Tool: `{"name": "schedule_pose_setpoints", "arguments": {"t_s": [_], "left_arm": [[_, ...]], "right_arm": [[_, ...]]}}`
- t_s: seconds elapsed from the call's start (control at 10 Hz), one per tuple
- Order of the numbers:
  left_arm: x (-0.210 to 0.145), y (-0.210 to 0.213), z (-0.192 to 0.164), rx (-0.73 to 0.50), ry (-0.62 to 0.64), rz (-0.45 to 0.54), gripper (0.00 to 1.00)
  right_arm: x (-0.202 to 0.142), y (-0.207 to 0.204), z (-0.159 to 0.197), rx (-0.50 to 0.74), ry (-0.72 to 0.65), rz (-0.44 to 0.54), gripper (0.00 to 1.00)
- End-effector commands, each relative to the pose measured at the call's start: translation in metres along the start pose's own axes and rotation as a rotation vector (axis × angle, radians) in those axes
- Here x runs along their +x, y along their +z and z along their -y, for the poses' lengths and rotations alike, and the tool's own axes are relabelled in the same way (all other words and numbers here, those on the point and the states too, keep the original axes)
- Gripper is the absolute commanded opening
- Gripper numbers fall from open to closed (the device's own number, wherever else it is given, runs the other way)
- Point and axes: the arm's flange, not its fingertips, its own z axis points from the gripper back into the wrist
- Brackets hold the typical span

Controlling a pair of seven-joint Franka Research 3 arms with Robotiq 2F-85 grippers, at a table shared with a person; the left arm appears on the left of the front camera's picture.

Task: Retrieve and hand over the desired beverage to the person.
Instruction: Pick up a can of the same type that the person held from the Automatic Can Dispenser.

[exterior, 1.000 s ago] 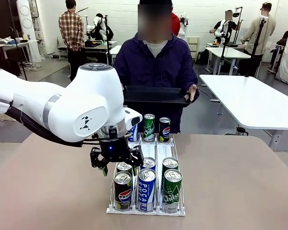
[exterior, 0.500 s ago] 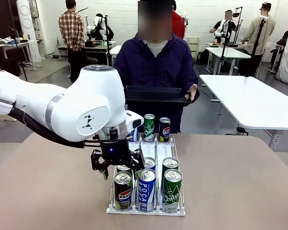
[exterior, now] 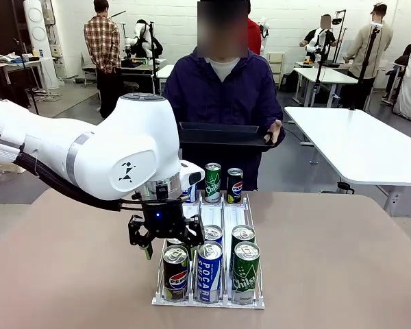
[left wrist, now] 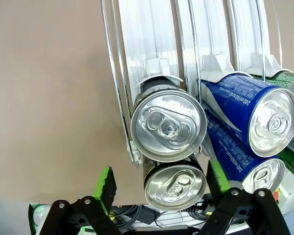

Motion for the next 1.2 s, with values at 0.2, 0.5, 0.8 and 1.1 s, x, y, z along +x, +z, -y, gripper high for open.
{"name": "schedule_pose_setpoints", "arguments": {"t_s": [0.2,0.5,0.8,1.1], "left_arm": [[0.004,0.000,0.002,-0.024,-0.008,-0.048,0.00],[0.006,0.000,0.001,-0.040,0.009,-0.094,0.10],[0.005,0.014,0.003,-0.028,-0.006,-0.074,0.00],[-0.015,0.111,0.015,-0.022,-0.100,0.057,0.00]], "right_arm": [[0.001,-0.001,0.001,0.028,0.009,0.011,1.00],[0.001,-0.001,0.001,0.028,0.009,0.011,1.00],[0.001,-0.001,0.001,0.028,0.009,0.011,1.00],[0.001,-0.001,0.001,0.028,0.009,0.011,1.00]]}}
